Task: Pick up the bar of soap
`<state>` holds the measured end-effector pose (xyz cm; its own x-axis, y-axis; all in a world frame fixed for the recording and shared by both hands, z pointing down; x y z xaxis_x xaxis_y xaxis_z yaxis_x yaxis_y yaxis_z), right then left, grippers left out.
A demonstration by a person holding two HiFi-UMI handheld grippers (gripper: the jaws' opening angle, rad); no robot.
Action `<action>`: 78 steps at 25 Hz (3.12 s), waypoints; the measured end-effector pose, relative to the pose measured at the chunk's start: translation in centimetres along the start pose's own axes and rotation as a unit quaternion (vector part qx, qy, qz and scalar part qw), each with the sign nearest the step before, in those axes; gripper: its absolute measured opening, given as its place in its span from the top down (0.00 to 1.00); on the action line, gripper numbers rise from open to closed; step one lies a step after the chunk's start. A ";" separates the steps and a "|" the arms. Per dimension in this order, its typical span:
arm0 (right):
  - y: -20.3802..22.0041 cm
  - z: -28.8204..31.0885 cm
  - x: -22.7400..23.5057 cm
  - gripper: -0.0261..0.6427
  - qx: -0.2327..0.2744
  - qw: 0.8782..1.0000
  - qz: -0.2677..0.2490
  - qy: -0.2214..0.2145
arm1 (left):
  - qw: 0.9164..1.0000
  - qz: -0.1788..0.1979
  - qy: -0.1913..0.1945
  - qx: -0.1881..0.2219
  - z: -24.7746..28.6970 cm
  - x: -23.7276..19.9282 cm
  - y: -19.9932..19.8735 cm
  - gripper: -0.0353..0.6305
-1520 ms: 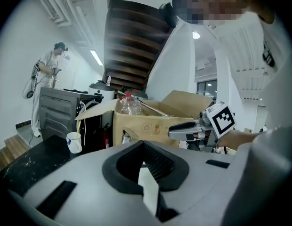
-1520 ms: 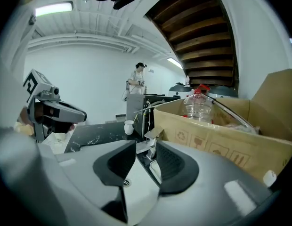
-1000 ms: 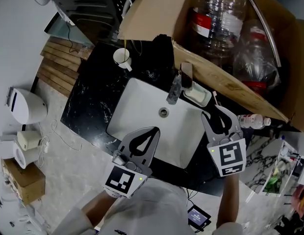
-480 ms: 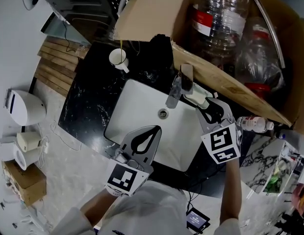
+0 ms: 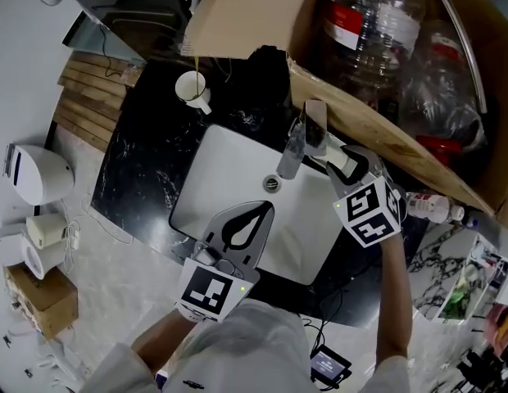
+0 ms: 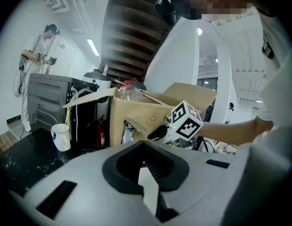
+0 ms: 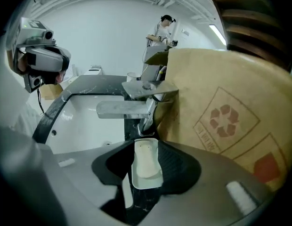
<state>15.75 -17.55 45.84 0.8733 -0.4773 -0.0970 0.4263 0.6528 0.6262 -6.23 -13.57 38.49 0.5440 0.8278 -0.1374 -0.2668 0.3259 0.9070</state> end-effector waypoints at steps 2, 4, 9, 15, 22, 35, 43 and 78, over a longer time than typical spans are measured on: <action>0.6 0.9 0.2 0.71 -0.013 1.000 -0.008 -0.007 | 1.000 -0.003 0.000 -0.003 0.3 -0.1 0.2 0.94; 1.1 1.6 0.5 0.71 -0.023 1.000 -0.014 -0.011 | 1.000 -0.004 0.001 -0.006 0.7 -0.2 0.4 0.94; 2.1 3.3 1.1 0.70 -0.048 0.999 -0.015 -0.021 | 1.000 -0.009 0.006 -0.014 1.5 -0.4 1.0 0.94; 3.1 5.2 1.3 0.68 -0.078 0.996 -0.020 -0.043 | 1.000 -0.013 0.013 -0.020 2.2 -0.2 1.6 0.94; 3.9 6.7 1.5 0.66 -0.090 0.994 -0.036 -0.050 | 1.000 -0.012 0.015 -0.023 2.8 0.1 2.1 0.94; 3.8 8.4 1.9 0.66 -0.132 0.984 -0.079 -0.088 | 0.999 -0.018 0.011 -0.024 2.9 0.1 2.5 0.94; 3.5 9.1 1.6 0.67 -0.180 0.975 -0.097 -0.088 | 0.999 -0.022 0.007 -0.023 2.6 -0.2 2.6 0.94; 4.0 0.9 -1.2 0.69 0.035 0.995 -0.067 0.070 | 1.000 0.002 -0.013 -0.006 -3.0 2.8 2.6 0.94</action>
<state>16.18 -14.88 49.22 0.8357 -0.4682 -0.2871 0.5284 0.5429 0.6527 -7.80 -9.01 39.22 0.5635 0.8168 -0.1236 -0.2779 0.3283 0.9028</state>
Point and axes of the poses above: the fingertips, and each gripper's own axes: z forward along the fingers, x to its right, y out of its underside, the point moved 8 cm from there along -z, backward along the fingers, and after that the axes turned 8 degrees about z, right-handed, at the moved point
